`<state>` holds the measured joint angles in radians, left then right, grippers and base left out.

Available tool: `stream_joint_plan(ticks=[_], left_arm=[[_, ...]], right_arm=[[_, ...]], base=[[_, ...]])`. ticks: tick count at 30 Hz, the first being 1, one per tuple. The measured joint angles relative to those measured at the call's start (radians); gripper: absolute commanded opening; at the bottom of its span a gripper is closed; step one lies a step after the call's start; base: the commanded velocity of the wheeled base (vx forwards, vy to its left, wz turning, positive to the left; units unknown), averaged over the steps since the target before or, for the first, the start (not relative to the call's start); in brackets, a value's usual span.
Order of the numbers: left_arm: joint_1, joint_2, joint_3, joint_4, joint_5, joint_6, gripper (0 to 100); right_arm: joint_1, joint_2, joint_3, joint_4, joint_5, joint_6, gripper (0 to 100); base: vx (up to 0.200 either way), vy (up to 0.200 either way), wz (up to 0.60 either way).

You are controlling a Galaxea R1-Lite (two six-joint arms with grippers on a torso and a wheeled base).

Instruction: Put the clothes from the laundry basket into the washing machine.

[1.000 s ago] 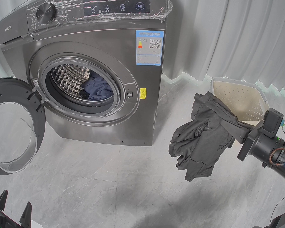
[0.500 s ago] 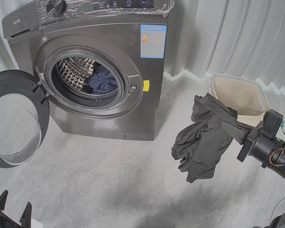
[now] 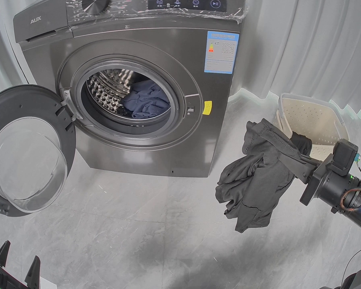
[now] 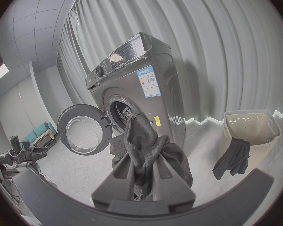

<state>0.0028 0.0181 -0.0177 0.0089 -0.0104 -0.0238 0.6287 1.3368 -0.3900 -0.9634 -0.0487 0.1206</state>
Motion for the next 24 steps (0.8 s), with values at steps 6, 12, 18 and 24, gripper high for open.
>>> stream_joint_plan(ticks=[6,12,18,24], left_arm=[[0.0,0.0,0.0,0.0,0.0,0.0,100],[0.0,0.0,0.0,0.0,0.0,0.0,100],[0.0,0.0,0.0,0.007,0.0,0.001,100],[0.0,0.0,0.0,0.009,0.0,0.001,100]], right_arm=[[0.0,0.001,0.0,-0.001,0.0,0.0,0],[-0.001,0.001,0.0,-0.001,0.0,0.002,0],[0.0,0.001,0.0,-0.001,0.0,0.002,0],[-0.001,0.001,0.0,-0.001,-0.001,0.001,0]], base=[[0.0,0.033,0.0],[0.0,0.0,0.0],[0.167,0.0,0.0],[0.033,0.0,0.0]])
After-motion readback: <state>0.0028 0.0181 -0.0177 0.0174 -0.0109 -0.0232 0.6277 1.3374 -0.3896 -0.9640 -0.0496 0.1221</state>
